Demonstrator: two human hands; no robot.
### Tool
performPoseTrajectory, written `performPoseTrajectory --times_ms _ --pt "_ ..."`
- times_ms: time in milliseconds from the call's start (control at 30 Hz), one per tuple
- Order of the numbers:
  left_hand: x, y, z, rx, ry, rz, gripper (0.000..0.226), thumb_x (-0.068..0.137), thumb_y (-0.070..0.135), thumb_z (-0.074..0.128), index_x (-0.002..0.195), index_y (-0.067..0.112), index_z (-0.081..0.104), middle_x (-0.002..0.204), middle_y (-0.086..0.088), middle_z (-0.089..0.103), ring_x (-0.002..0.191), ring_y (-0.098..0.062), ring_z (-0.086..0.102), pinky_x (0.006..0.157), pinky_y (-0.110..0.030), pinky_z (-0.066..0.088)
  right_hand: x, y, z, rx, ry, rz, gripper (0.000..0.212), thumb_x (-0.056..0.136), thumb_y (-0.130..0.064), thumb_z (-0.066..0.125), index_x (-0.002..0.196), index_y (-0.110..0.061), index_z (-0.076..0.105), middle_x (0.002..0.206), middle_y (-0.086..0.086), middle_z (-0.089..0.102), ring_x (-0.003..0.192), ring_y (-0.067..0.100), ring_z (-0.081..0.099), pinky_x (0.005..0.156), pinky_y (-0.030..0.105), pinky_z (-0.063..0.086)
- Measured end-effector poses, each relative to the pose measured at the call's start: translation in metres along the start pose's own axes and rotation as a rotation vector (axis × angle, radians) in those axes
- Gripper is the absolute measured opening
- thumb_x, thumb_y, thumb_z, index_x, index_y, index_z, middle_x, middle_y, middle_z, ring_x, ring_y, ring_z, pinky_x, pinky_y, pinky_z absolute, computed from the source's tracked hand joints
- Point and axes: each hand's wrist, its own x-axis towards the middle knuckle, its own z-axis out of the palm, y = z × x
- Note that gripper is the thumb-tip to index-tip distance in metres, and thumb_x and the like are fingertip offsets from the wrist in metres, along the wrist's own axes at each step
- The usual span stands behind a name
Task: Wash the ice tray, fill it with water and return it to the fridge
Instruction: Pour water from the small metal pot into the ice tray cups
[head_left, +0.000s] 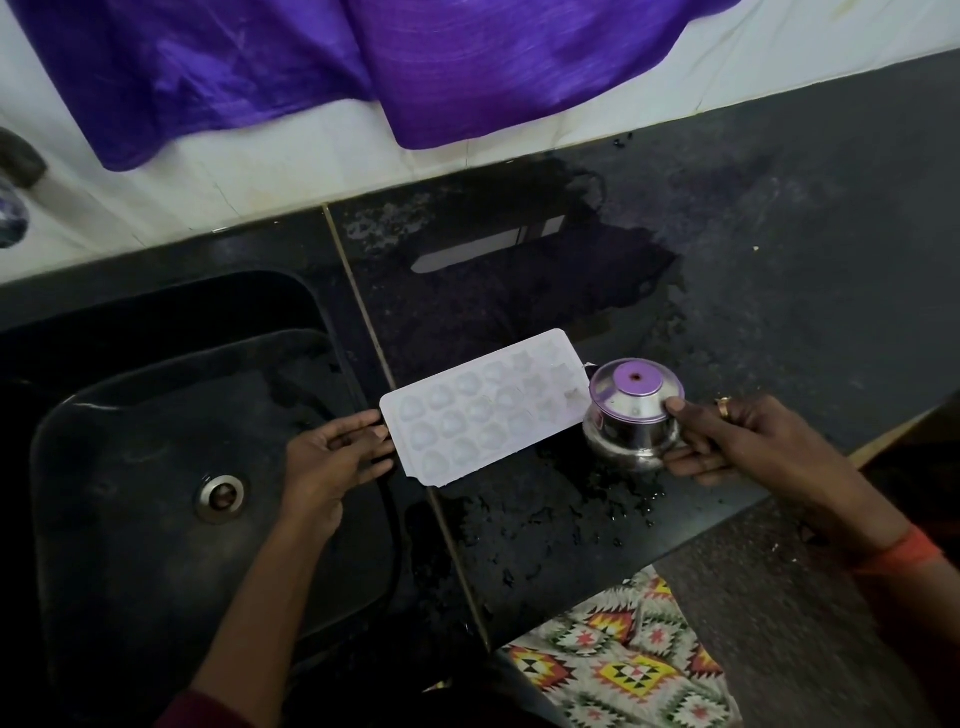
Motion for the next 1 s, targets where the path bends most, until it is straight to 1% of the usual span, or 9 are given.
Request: performPoseTrajectory --times_ms 167,233,300,400,500,600,800,933,1000 --pt "-0.002 0.001 0.000 -0.003 0.000 0.001 0.019 0.090 -0.001 0.067 0.108 0.005 0.070 0.095 -0.012 0.075 0.079 -0.015 0.074 0.060 -0.023 0.060 -0.004 0.001 -0.001 -0.015 0.017 0.008 0.045 0.091 -0.042 0.061 0.067 -0.004 0.059 0.080 0.015 0.079 0.077 0.023 0.079 0.067 0.031 0.062" --pt "-0.001 0.001 -0.001 0.001 0.002 0.000 0.020 0.090 -0.001 0.068 0.109 0.005 0.070 0.096 -0.012 0.075 0.083 -0.017 0.074 0.060 -0.023 0.060 -0.004 0.002 -0.001 -0.028 0.015 0.009 0.045 0.092 -0.041 0.061 0.069 -0.002 0.061 0.080 0.014 0.079 0.077 0.023 0.079 0.071 0.035 0.062" --pt "0.000 0.001 -0.002 0.001 0.003 -0.002 0.020 0.090 0.000 0.068 0.109 0.005 0.070 0.096 -0.012 0.075 0.087 -0.019 0.074 0.060 -0.023 0.060 -0.004 0.004 -0.002 -0.041 0.008 0.009 0.047 0.092 -0.041 0.061 0.073 0.001 0.064 0.080 0.013 0.079 0.077 0.022 0.079 0.070 0.033 0.063" --pt "0.000 0.001 -0.002 0.004 0.003 0.002 0.020 0.090 0.000 0.068 0.109 0.005 0.070 0.097 -0.013 0.075 0.083 -0.018 0.074 0.060 -0.023 0.060 -0.004 0.006 -0.003 -0.050 -0.003 0.021 0.047 0.092 -0.043 0.062 0.077 0.001 0.067 0.081 0.011 0.080 0.076 0.021 0.079 0.064 0.026 0.063" --pt "-0.001 0.001 -0.002 -0.001 0.000 0.008 0.020 0.089 0.000 0.068 0.109 0.004 0.069 0.098 -0.015 0.074 0.084 -0.019 0.073 0.062 -0.024 0.061 -0.003 0.008 -0.004 -0.061 -0.017 0.032 0.048 0.093 -0.042 0.061 0.081 0.004 0.068 0.082 0.011 0.080 0.075 0.020 0.079 0.065 0.027 0.063" --pt "0.001 0.000 -0.003 0.002 0.002 0.005 0.019 0.089 0.000 0.068 0.108 0.005 0.070 0.099 -0.015 0.074 0.079 -0.016 0.074 0.061 -0.024 0.061 -0.002 0.009 -0.004 -0.072 -0.028 0.030 0.053 0.092 -0.043 0.062 0.086 0.009 0.068 0.081 0.011 0.080 0.076 0.020 0.079 0.068 0.030 0.064" --pt "0.000 -0.002 -0.002 0.017 -0.002 0.007 0.023 0.090 -0.001 0.067 0.113 0.002 0.069 0.096 -0.012 0.074 0.075 -0.013 0.074 0.061 -0.024 0.061 -0.003 0.012 -0.004 -0.074 -0.028 0.044 0.047 0.092 -0.043 0.063 0.078 0.001 0.068 0.082 0.012 0.080 0.076 0.020 0.079 0.069 0.030 0.064" --pt "-0.002 0.000 0.000 0.016 -0.007 0.012 0.022 0.090 -0.001 0.067 0.112 0.002 0.069 0.095 -0.012 0.074 0.071 -0.011 0.075 0.060 -0.023 0.060 -0.003 0.013 -0.005 -0.088 -0.040 0.050 0.048 0.092 -0.043 0.062 0.089 0.003 0.073 0.082 0.011 0.080 0.075 0.019 0.079 0.065 0.027 0.064" --pt "-0.003 0.001 0.000 0.015 -0.008 0.016 0.021 0.091 -0.002 0.066 0.112 0.002 0.068 0.094 -0.012 0.074 0.070 -0.010 0.074 0.061 -0.023 0.061 -0.002 0.014 -0.005 -0.089 -0.043 0.051 0.045 0.092 -0.044 0.062 0.080 -0.001 0.072 0.082 0.011 0.080 0.076 0.020 0.079 0.068 0.031 0.065"
